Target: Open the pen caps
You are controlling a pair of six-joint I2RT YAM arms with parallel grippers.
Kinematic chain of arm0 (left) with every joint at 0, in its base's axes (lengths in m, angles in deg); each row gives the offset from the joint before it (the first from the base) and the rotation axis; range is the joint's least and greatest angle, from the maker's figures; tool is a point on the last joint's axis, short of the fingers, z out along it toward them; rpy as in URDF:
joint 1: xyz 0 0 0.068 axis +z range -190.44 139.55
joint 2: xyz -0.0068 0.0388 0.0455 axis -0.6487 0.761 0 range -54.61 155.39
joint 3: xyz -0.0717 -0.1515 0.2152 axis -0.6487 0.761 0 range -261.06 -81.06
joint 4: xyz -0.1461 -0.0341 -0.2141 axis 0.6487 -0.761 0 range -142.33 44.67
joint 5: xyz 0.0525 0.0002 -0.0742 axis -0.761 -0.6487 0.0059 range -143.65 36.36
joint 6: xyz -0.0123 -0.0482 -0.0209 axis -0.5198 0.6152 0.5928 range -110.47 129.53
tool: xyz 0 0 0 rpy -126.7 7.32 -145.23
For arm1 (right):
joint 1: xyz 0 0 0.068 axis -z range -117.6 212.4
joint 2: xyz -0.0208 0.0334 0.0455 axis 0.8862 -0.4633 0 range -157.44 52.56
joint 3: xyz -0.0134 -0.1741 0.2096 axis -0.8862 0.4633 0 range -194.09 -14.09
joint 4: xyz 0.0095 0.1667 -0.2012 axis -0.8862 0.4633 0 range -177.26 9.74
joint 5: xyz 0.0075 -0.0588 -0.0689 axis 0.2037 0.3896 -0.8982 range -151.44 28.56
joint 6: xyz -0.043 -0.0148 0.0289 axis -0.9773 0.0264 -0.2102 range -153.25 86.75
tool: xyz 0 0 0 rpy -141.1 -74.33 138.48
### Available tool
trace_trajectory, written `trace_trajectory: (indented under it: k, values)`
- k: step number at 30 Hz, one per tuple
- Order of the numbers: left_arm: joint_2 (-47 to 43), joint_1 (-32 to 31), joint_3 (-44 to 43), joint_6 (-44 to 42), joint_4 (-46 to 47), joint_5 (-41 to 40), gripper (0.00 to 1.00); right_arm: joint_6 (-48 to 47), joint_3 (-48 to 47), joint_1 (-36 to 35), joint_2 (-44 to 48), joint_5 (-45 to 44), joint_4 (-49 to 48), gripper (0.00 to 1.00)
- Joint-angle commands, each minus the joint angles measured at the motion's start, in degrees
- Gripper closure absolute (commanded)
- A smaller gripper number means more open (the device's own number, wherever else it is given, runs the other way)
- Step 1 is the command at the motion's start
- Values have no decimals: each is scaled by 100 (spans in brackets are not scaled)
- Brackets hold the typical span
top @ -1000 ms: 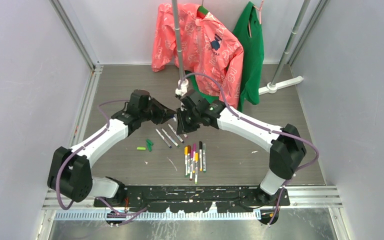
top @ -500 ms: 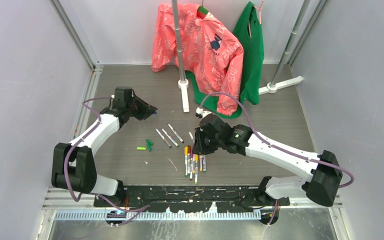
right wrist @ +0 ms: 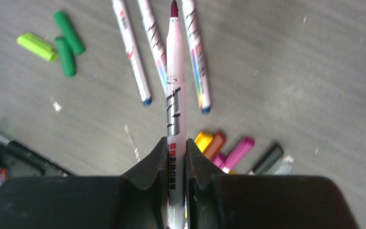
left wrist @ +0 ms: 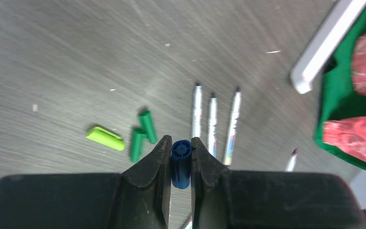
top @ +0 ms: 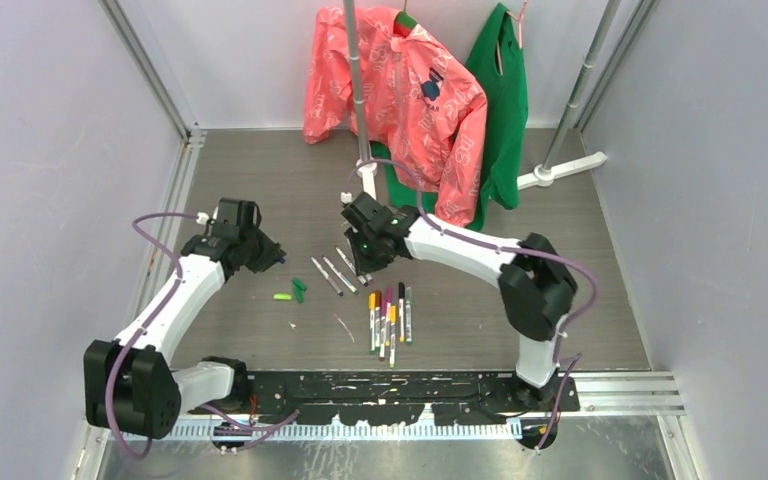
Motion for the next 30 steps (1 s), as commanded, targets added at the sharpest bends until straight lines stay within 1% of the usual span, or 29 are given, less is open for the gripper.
trace_trajectory:
  k: [1, 5, 8, 14, 21, 25, 30]
  values:
    - [-9, 17, 263, -344, -353, -444, 100, -529, -791, 80, -734, -398, 194, 96]
    - [177, 18, 418, -389, -215, -470, 99, -735, -1246, 113, -1372, -672, 251, 92]
    - [349, 17, 501, -372, -14, -436, 97, -854, -1497, 170, -1700, -797, 262, 88]
    - [762, 15, 552, -362, 273, -337, 91, -956, -1802, 317, -2147, -721, 362, 81]
    - [988, 18, 822, -182, 621, -146, 83, -967, -1724, 328, -2269, -561, 404, 75]
    - [971, 9, 941, -119, 628, -158, 80, -912, -1562, 328, -2246, -479, 316, 73]
    - [757, 9, 1010, -10, 496, -241, 72, -962, -1575, 328, -2166, -480, 307, 68]
